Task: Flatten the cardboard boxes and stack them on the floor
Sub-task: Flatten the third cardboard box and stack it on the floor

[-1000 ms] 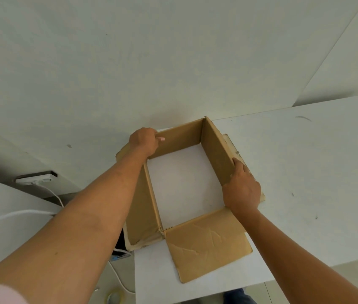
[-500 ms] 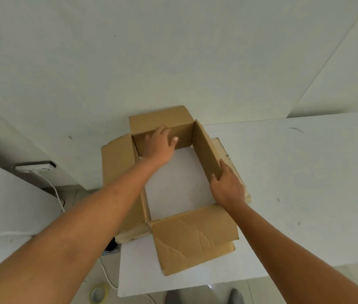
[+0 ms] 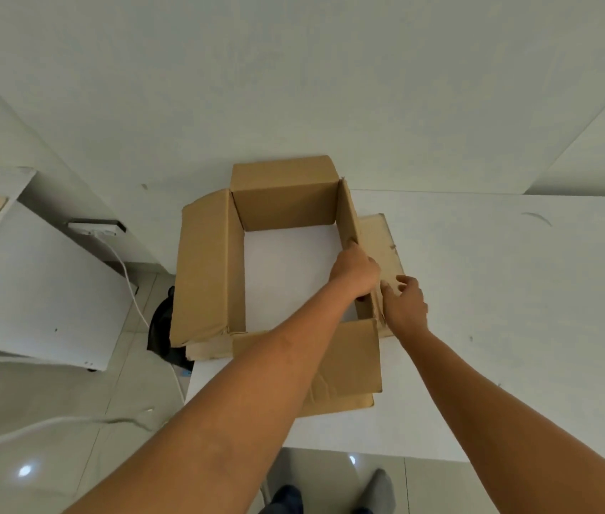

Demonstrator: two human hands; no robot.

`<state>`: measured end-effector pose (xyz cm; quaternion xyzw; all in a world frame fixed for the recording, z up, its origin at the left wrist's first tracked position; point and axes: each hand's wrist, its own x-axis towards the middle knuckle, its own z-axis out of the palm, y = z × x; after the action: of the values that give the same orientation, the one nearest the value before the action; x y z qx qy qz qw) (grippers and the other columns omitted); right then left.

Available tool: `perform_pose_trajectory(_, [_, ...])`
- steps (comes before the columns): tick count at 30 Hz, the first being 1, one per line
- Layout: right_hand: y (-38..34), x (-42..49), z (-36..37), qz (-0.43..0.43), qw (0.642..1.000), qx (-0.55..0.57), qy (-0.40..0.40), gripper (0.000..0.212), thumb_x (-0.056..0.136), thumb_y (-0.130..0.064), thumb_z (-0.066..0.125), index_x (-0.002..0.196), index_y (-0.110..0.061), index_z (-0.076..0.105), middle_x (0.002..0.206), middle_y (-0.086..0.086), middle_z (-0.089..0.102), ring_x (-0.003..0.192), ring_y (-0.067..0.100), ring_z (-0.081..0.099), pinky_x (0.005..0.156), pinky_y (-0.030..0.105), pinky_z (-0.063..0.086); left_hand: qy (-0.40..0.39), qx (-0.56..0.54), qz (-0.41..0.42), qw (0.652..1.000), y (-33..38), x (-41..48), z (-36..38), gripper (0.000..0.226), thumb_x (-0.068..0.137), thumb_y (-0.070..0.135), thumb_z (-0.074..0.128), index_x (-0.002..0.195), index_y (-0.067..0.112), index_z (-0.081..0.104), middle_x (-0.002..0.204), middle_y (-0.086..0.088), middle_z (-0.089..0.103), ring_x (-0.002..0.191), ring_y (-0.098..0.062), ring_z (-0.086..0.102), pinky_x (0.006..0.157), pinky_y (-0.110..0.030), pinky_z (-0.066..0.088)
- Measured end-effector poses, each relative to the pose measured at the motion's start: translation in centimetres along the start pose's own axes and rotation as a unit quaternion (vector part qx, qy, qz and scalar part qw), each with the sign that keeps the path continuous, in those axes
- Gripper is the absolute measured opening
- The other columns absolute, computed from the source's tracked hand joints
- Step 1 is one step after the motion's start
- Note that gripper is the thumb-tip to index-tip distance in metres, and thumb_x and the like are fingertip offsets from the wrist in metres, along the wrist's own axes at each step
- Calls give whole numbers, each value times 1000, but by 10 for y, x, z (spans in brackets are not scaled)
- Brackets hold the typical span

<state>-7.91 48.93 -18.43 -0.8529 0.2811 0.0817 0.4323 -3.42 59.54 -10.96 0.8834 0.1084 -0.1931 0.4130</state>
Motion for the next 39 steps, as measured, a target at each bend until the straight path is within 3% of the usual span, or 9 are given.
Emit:
perform_pose_trajectory(3, [11,10,2,21,988,-150,-18,78,97,-64,53,154,-15,35,154,18,40,140,44,38,112,57,35,-2,-45,13,999,-15,4,-4,49,103,18,38,152,17,34,134,-9,57,96,-20,57,63,-24,45])
perform_pose_trajectory(6, [18,16,5,16,971,-240,-17,90,91,-74,53,153,-12,33,149,21,42,135,46,43,111,55,35,-19,-80,29,996,-23,3,-9,48,103,18,37,151,21,37,136,-7,58,111,-25,59,88,-33,50])
perform_pose_trajectory(11, [15,24,-10,9,994,-111,-6,61,98,-51,63,139,-10,43,129,18,62,114,40,63,96,51,52,-46,-84,33,995,-21,6,-11,44,102,17,39,146,19,45,131,-8,59,115,-27,58,97,-37,48])
perform_pose_trajectory(14, [8,13,-11,-69,988,-135,4,38,105,-43,52,122,-10,58,114,12,68,100,33,67,85,44,55,-42,-73,37,996,-15,4,-8,38,104,19,39,141,18,49,125,-6,60,107,-25,58,89,-34,47])
perform_pose_trajectory(21, [-15,4,-54,-149,971,-167,89,25,106,-38,50,104,-14,57,91,4,64,77,25,63,68,36,52,25,-34,85,996,21,-3,-14,28,107,28,41,123,9,53,104,-6,58,87,-21,57,64,-30,41])
perform_pose_trajectory(27, [-43,-5,-103,-183,951,-197,152,20,105,-32,53,99,-14,57,85,3,62,70,23,60,65,34,49,27,-48,113,992,54,-8,-30,32,105,28,47,129,9,54,121,-9,61,107,-27,59,84,-33,46])
perform_pose_trajectory(32, [-64,-15,-147,-206,936,-203,200,18,105,-26,52,96,-11,56,84,5,59,70,26,55,65,36,46,51,-93,114,988,74,-13,-38,33,105,26,47,133,11,54,124,-8,61,101,-21,58,78,-29,42])
perform_pose_trajectory(35, [-77,-23,-173,-231,919,-213,238,16,105,-20,50,90,-13,48,82,4,50,70,29,47,65,36,37,63,-131,103,984,80,-16,-39,37,104,26,47,138,10,51,131,-8,59,114,-26,57,89,-31,42])
perform_pose_trajectory(39, [-85,-24,-194,-271,900,-202,275,14,105,-17,51,92,-11,53,81,3,53,68,28,50,63,35,38,68,-177,94,977,81,-22,-34,46,104,26,49,148,12,43,142,-7,55,130,-29,52,109,-40,43])
